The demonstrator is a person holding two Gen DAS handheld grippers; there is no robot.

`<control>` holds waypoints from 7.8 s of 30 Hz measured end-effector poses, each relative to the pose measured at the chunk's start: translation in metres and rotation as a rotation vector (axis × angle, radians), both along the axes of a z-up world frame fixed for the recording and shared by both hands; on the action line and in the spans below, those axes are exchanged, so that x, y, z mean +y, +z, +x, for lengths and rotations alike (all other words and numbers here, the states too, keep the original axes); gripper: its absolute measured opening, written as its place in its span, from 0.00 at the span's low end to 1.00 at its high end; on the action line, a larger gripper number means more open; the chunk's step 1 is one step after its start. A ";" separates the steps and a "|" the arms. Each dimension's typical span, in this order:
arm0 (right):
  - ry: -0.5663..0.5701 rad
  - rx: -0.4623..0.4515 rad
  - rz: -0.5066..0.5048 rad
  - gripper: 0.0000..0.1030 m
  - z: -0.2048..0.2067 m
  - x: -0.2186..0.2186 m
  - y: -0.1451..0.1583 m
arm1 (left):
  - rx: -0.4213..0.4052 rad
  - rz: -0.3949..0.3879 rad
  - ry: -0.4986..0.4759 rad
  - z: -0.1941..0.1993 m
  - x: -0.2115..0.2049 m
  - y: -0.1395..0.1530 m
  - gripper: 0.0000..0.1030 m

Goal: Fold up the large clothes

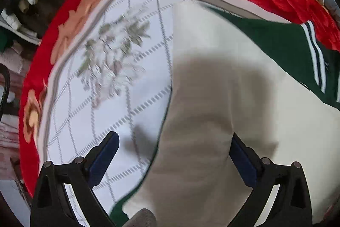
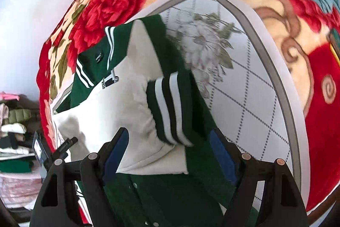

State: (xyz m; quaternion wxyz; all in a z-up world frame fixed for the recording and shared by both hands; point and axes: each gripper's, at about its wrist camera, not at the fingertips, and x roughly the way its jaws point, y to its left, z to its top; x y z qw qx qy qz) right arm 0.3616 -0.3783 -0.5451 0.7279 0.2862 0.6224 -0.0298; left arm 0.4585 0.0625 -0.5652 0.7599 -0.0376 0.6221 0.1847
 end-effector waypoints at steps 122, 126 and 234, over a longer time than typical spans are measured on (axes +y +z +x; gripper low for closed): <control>0.017 -0.086 -0.074 0.53 0.046 -0.005 -0.026 | -0.050 0.271 -0.091 -0.015 0.001 0.017 1.00; 0.082 0.084 -0.134 0.52 0.050 0.013 -0.069 | -0.052 0.248 -0.048 -0.023 0.009 0.020 1.00; 0.424 0.175 0.165 0.84 -0.057 -0.202 -0.094 | 0.189 0.589 -0.135 -0.283 -0.313 -0.019 0.20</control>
